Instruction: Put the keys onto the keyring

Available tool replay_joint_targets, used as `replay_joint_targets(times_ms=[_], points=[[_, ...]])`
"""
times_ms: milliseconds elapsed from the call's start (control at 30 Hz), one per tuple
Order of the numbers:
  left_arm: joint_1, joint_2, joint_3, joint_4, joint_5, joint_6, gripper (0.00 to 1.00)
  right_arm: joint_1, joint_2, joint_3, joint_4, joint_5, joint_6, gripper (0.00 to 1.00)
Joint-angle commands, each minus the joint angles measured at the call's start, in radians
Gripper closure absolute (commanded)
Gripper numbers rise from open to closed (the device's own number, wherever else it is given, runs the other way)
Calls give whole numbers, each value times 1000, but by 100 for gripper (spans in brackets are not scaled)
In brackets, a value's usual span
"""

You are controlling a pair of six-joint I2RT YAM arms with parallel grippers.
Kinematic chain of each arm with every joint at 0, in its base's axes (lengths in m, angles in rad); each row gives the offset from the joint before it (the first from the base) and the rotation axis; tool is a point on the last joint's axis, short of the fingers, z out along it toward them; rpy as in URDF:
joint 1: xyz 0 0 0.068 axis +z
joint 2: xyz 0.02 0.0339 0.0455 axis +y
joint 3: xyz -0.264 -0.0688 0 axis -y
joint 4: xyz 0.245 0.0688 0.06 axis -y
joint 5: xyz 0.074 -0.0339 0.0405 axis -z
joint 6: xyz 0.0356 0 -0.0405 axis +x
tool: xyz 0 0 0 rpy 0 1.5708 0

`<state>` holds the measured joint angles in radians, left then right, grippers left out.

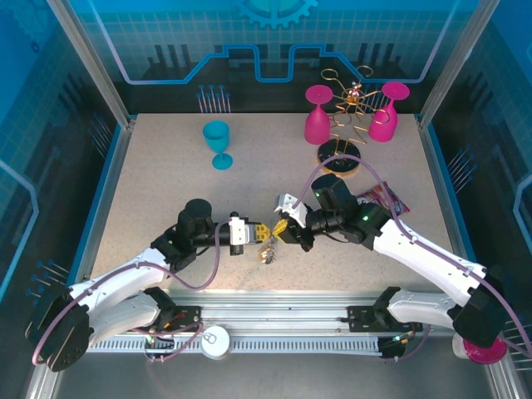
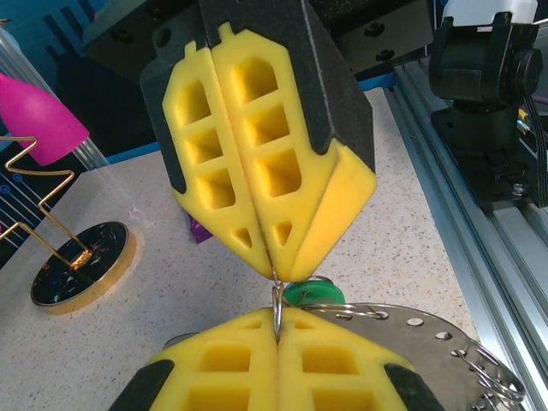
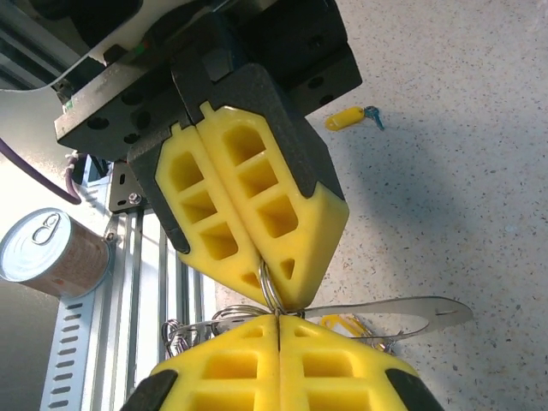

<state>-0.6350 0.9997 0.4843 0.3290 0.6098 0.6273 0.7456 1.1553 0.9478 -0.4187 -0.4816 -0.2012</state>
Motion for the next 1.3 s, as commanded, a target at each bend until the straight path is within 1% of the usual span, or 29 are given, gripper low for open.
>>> replay_joint_targets(times_ms=[0,200,367,400,433,500,567,600,633,733,800,900,1033,1267], points=[[-6,-22,-16,68,52,-11,100,-24,-1,1,-10,-6,20,100],[-5,-17,-24,140,114,-45,100,-35,52,13,-32,2,47,100],[-5,-6,-30,187,108,-74,100,-36,70,29,-43,4,56,100],[-4,-5,-30,192,104,-76,100,-37,67,30,-43,7,58,99],[-5,-4,-30,196,100,-80,100,-38,64,29,-43,12,59,95],[-4,-1,-32,208,94,-94,100,-46,40,17,-25,12,64,79],[-3,4,-35,226,94,-112,100,-53,1,-11,20,13,63,70],[-3,9,-39,239,96,-127,100,-55,-25,-35,52,20,53,67],[-3,13,-40,252,100,-139,100,-55,-50,-57,81,34,39,66],[0,23,-43,276,116,-167,100,-56,-134,-164,216,38,-41,65],[5,30,-44,292,139,-190,100,-55,-185,-239,334,6,-94,65],[13,34,-39,289,166,-204,100,-55,-225,-309,448,6,-132,67],[18,45,-38,279,185,-206,100,-54,-233,-312,445,19,-151,68],[23,52,-30,261,188,-200,100,-51,-242,-291,384,-48,-168,67]])
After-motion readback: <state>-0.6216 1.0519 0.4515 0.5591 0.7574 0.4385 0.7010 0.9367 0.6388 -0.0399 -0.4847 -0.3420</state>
